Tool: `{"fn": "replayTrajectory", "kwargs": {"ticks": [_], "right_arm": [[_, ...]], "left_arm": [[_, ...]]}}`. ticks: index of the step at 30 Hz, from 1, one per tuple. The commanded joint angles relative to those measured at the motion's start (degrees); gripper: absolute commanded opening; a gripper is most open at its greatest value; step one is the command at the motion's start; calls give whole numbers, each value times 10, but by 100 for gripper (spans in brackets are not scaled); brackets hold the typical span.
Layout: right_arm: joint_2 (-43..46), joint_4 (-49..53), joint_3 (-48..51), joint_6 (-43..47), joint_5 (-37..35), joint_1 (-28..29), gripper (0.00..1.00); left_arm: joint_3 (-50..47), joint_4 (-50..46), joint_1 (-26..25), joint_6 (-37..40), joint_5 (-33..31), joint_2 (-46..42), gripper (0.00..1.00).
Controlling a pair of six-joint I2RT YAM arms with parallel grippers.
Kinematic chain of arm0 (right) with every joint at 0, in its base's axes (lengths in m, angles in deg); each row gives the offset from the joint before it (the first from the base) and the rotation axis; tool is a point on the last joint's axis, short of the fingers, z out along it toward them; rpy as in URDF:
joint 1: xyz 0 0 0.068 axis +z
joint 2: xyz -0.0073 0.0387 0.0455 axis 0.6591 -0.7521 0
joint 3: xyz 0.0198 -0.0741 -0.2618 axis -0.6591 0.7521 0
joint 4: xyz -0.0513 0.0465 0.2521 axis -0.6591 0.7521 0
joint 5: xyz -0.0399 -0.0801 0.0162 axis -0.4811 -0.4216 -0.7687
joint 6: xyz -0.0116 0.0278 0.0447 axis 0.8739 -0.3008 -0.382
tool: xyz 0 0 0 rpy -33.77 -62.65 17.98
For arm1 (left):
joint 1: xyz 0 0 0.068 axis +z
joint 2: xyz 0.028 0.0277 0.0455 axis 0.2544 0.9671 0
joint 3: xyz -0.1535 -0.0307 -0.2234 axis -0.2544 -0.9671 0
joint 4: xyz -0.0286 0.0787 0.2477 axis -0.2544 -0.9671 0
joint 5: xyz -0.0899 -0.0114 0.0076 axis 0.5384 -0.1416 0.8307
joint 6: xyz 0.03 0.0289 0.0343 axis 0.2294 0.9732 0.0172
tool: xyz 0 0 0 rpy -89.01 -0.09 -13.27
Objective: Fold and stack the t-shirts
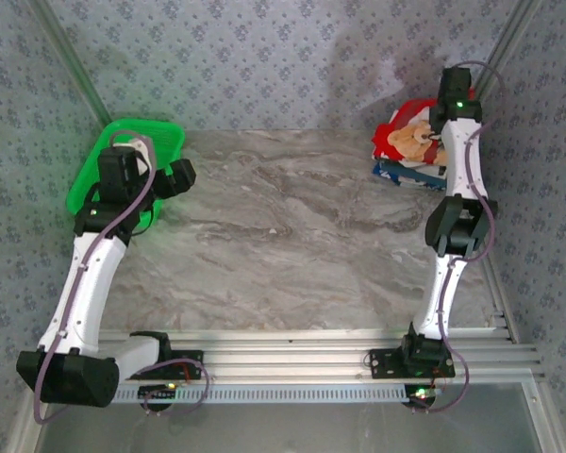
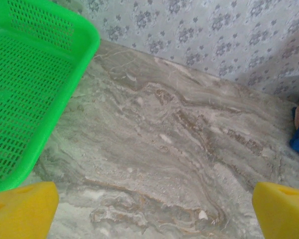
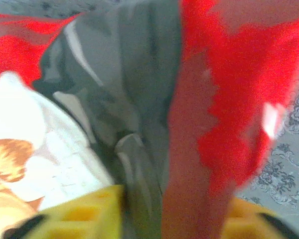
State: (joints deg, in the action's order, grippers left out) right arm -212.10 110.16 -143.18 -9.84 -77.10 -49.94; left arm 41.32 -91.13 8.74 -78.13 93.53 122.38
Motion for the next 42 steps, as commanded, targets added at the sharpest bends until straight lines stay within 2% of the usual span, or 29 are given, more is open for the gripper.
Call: {"fn": "replayTrajectory", "kwargs": {"ticks": [1, 3, 6, 8, 12, 15, 18, 21, 22, 25, 27, 30, 32, 33, 35, 37, 39, 42], "right_arm": [[-18, -19, -2, -25, -19, -21, 63], [-17, -21, 1, -30, -28, -29, 77], [2, -9, 0, -36, -14, -36, 85], [21, -2, 2, -39, -13, -37, 98], [74, 19, 33, -48, 3, -29, 100], [142, 25, 117, -51, 13, -4, 100], [244, -5, 260, -61, 26, 31, 100], [382, -70, 455, -109, 84, 64, 100], [438, -105, 537, -126, 116, 74, 100], [595, -222, 797, -196, 146, 94, 100], [700, -316, 965, -229, 166, 78, 100], [810, -432, 1128, -189, 123, 59, 100], [863, -582, 1242, -170, 111, 45, 100], [871, -655, 1284, -173, 110, 41, 100], [845, -711, 1304, -180, 107, 33, 100], [785, -722, 1282, -169, 141, 26, 100], [713, -801, 1271, -151, 189, 27, 100], [603, -896, 1241, -148, 187, 26, 100]], "left_arm": [[16, -17, 3, 18, 5, 0, 100], [15, -16, 3, 16, 8, 1, 100], [15, -12, 3, 11, 11, 2, 100], [13, -6, 3, 9, 15, 3, 99], [11, 2, 3, 10, 13, 1, 100], [7, 12, 3, 9, 10, 4, 100], [-3, 35, 3, 6, 22, 11, 100], [-24, 53, 2, -3, 6, 21, 100], [-35, 61, 2, -5, -6, 19, 100], [-92, 112, 2, -8, -50, -10, 100], [-153, 159, 3, -12, -92, -52, 100], [-263, 247, 3, 4, -149, -108, 100], [-317, 279, 5, 31, -194, -119, 100], [-345, 297, 6, 48, -214, -118, 100], [-395, 349, 17, 82, -217, -110, 100], [-450, 431, 21, 123, -215, -98, 100], [-495, 519, 27, 151, -199, -77, 100], [-518, 602, 42, 151, -166, -15, 100]]}}
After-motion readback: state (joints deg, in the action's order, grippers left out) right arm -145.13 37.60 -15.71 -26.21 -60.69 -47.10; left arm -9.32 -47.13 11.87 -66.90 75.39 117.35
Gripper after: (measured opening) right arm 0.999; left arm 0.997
